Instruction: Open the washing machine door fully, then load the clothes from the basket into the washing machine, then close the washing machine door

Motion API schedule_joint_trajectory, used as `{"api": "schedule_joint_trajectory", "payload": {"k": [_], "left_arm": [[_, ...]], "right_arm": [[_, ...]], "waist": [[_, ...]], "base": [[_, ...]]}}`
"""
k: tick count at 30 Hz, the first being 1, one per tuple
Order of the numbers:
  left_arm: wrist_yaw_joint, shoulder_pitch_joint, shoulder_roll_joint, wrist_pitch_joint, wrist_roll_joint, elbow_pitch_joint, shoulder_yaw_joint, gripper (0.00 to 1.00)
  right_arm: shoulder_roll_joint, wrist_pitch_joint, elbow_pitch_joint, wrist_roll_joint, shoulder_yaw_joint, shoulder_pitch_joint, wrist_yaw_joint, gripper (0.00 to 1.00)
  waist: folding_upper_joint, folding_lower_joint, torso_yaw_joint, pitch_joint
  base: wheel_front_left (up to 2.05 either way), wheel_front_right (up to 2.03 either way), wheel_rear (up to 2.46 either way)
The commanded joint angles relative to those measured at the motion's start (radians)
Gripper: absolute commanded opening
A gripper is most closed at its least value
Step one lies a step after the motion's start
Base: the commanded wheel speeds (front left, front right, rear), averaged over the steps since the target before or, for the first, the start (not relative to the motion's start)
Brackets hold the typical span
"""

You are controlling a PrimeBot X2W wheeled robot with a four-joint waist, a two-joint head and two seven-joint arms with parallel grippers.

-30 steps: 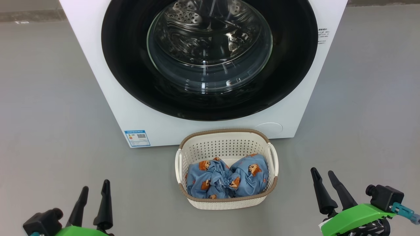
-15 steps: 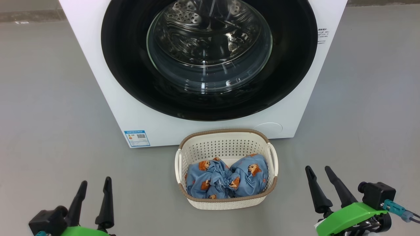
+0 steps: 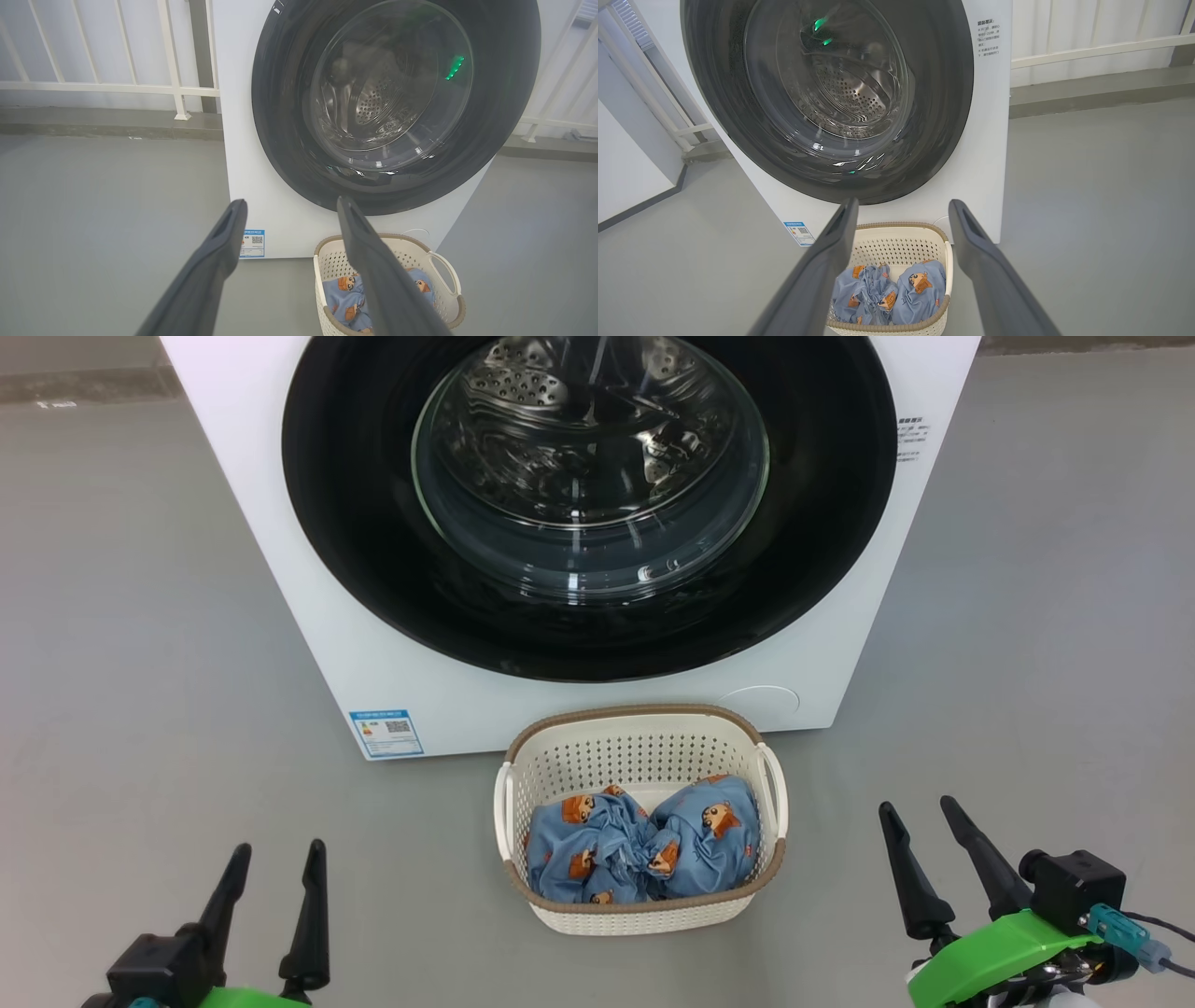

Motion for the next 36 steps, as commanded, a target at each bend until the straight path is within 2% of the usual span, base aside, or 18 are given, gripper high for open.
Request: {"api": "schedule_joint_trajectory", "payload": {"k": [1, 16, 26, 36], "left_arm": [[-0.002, -0.047, 0.025, -0.015, 0.035, -0.016, 0.034, 1.0], [-0.002, -0.05, 0.017, -0.016, 0.023, 0.032, 0.063, 1.0], [-0.002, -0.053, 0.018, -0.016, 0.055, 0.057, 0.059, 1.0], [-0.002, -0.054, 0.014, -0.016, 0.075, 0.057, 0.06, 1.0]], "right_arm": [[-0.007, -0.021, -0.029, -0.041, 0.017, -0.009, 0.002, 1.0], [0.008, -0.021, -0.037, -0.055, -0.029, 0.02, 0.002, 1.0], [0.01, -0.021, -0.042, -0.066, -0.025, 0.024, 0.002, 1.0], [0.011, -0.021, -0.042, -0.07, -0.02, 0.02, 0.002, 1.0]], "waist": [[-0.0001, -0.0001, -0.002, -0.002], [-0.0001, -0.0001, -0.009, -0.008], [-0.0001, -0.0001, -0.011, -0.009], [-0.0001, -0.0001, -0.014, -0.006]], "base": [[0.0, 0.0, 0.0], [0.0, 0.0, 0.0], [0.01, 0.01, -0.01], [0.5, 0.5, -1.0]]}}
